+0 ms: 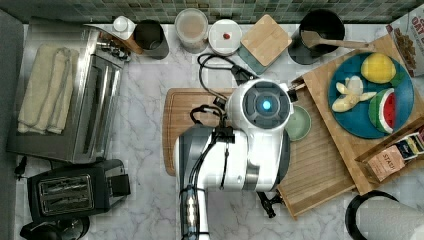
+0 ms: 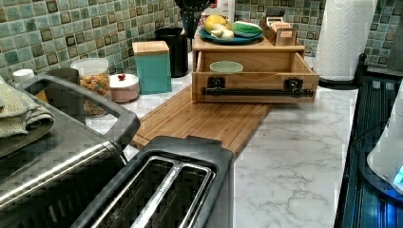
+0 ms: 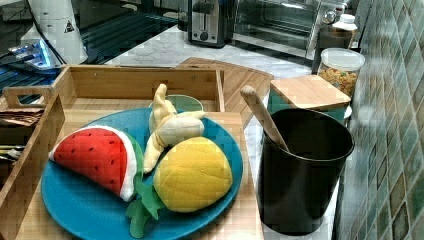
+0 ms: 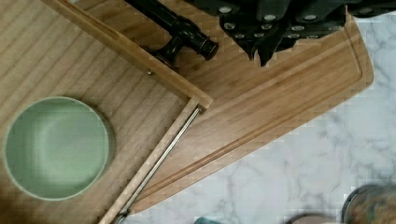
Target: Close the drawer.
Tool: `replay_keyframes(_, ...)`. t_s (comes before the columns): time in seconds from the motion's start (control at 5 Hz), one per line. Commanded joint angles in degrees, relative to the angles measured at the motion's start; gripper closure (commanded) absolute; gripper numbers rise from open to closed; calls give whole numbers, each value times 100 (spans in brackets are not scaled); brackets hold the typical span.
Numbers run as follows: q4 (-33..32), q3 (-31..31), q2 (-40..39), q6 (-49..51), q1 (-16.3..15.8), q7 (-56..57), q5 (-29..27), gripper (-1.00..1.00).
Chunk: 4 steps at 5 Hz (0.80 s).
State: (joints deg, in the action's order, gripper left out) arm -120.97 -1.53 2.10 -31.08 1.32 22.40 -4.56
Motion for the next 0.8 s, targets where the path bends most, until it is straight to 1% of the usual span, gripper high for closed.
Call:
replay_keyframes(0.2, -1355, 413, 800, -385, -578, 1115, -125, 100)
replay_keyframes(0.4, -1619, 467, 793, -430, -653, 1915, 21, 100)
replay_keyframes(0.6, -2037, 324, 878, -772, -742, 3057, 234, 100)
replay_keyframes(0.8, -2431, 111, 965, -1098, -763, 4112, 494, 100)
